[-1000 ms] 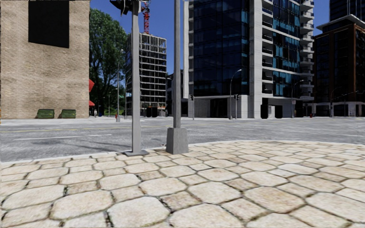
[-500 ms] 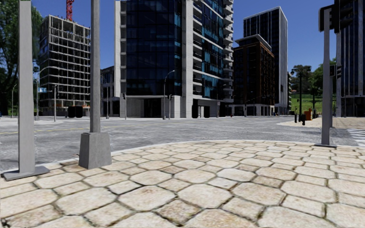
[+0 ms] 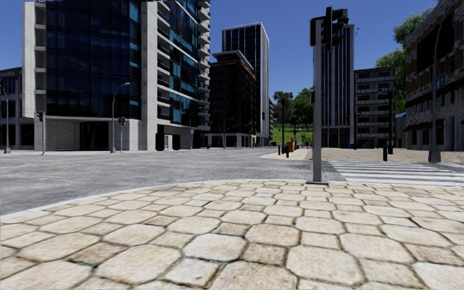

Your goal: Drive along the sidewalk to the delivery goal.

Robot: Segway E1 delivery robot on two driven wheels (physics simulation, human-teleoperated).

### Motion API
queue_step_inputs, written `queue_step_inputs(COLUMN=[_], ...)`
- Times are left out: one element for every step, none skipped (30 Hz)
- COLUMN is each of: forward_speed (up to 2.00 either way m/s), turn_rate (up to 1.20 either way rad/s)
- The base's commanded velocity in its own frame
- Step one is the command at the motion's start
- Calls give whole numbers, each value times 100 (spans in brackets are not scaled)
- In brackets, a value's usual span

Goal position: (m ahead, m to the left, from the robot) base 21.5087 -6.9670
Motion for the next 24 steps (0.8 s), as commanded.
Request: queue_step_inputs(forward_speed=[134, 134, 134, 134, 134, 134, 134, 134, 134, 134, 134, 134, 134, 134, 134, 134, 134, 135, 135, 144, 200, 200, 200, 200], turn_rate=[-81, -81, -81, -81, -81, -81, -81, -81, -81, -81, -81, -81, -81, -81, -81, -81, -81, -81, -81, -81, -81, -81, -81, -81])
